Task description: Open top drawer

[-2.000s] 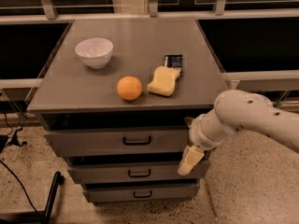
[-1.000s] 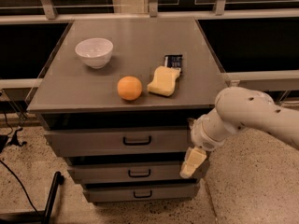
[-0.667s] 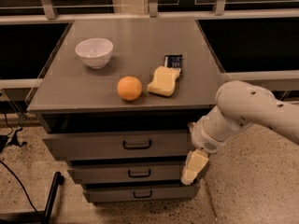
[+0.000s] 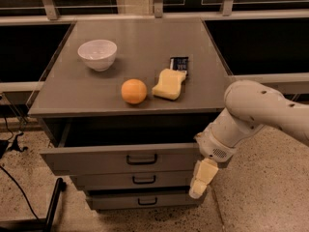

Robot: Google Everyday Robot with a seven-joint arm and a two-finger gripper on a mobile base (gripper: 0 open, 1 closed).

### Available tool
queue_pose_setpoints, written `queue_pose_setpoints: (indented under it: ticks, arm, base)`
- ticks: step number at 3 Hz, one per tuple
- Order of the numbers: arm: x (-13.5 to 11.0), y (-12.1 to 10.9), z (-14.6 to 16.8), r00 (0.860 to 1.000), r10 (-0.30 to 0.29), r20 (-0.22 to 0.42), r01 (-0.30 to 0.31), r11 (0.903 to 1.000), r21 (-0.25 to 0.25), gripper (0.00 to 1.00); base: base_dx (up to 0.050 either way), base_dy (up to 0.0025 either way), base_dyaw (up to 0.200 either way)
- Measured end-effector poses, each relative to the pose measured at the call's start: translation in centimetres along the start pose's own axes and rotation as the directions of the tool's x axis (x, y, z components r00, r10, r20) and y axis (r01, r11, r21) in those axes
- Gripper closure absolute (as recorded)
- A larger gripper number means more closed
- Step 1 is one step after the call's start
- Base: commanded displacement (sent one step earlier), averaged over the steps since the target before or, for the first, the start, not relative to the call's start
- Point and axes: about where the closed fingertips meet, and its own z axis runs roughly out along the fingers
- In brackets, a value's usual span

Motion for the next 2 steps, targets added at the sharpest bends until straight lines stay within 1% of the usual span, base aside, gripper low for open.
queue_pose_setpoints:
  ticks: [1,2]
  arm:
    - [0.0,0.0,0.0,1.000,0.000,0.000,0.000,1.0000,0.000,0.00]
    - [0.5,2.6,-0.5,1.000,0.021,-0.012,-0.022,0.9957,-0.090,0.00]
  base:
    - [0.000,0.00000,0.000]
    - [0.000,0.00000,0.000]
